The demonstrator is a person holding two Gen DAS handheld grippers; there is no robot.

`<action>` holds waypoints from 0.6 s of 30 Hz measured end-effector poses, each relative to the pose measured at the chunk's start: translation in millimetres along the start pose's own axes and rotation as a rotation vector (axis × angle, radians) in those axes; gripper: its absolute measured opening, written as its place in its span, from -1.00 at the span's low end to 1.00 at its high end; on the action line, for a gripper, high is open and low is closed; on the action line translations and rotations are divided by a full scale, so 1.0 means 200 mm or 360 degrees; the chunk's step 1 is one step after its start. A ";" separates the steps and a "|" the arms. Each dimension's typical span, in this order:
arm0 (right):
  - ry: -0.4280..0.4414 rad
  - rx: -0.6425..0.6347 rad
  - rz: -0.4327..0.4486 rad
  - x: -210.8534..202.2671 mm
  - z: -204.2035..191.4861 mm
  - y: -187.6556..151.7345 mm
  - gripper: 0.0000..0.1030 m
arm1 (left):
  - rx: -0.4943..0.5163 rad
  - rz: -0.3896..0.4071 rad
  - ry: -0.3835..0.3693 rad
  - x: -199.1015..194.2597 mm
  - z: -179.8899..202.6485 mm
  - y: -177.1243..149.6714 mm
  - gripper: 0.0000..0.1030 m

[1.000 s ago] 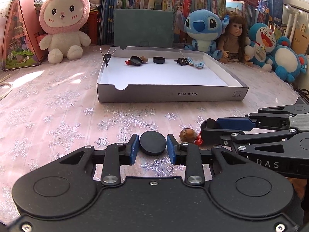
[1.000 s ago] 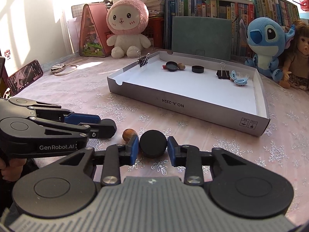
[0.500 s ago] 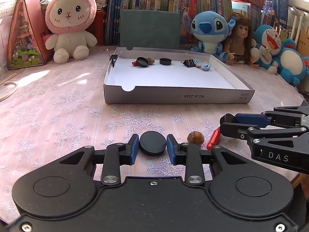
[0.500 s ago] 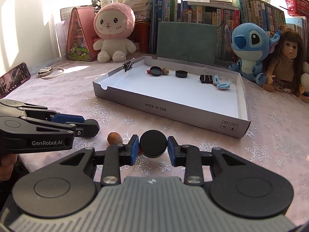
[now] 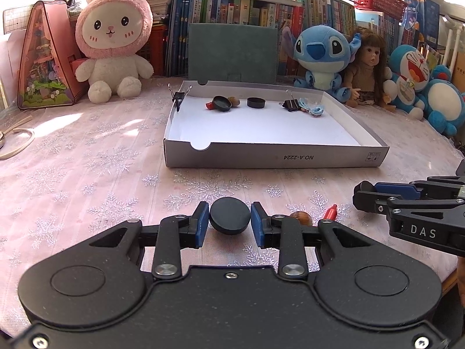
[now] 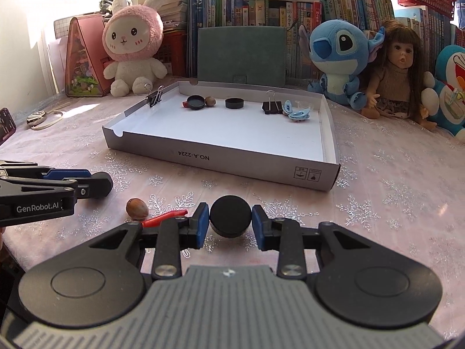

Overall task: Organize rigid objects
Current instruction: 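Carry both black discs over the white tray with both grippers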

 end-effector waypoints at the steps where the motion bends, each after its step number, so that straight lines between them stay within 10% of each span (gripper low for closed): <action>1: -0.0006 0.0001 -0.0005 0.00 0.00 0.00 -0.26 | 0.0002 0.0000 0.0000 0.00 0.00 0.00 -0.43; 18: -0.0201 -0.0027 0.0173 0.03 0.01 -0.07 0.35 | 0.0155 0.0098 0.0143 0.05 0.03 -0.09 -0.09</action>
Point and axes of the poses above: each gripper's, at about its wrist camera, not at the fingertips, and x roughly the way its jaws point, z to its right, y to its top, the point moved 10 cm from there along x, roughly the way its jaws point, and after that the axes turned 11 degrees about -y, right-handed, at the moved point
